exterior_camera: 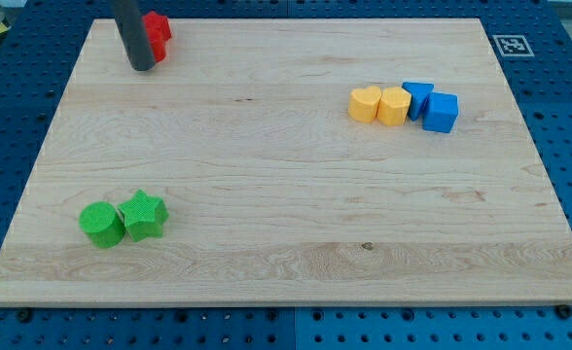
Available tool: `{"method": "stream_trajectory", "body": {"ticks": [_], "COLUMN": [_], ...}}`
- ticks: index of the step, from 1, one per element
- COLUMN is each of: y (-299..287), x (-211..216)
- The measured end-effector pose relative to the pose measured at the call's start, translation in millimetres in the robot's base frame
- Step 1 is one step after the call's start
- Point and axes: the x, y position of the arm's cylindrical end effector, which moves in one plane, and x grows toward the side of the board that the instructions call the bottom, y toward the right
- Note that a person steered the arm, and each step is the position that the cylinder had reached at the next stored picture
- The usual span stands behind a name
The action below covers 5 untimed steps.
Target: Move your arm towards the center
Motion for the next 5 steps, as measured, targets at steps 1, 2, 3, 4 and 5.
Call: {"method": "stream_trajectory", "body": {"ticks": [1,2,3,4,5], "y": [4.3,43.2,53.9,53.6,54.0], "x": [10.2,64.0,89.8,93.2,93.2]}}
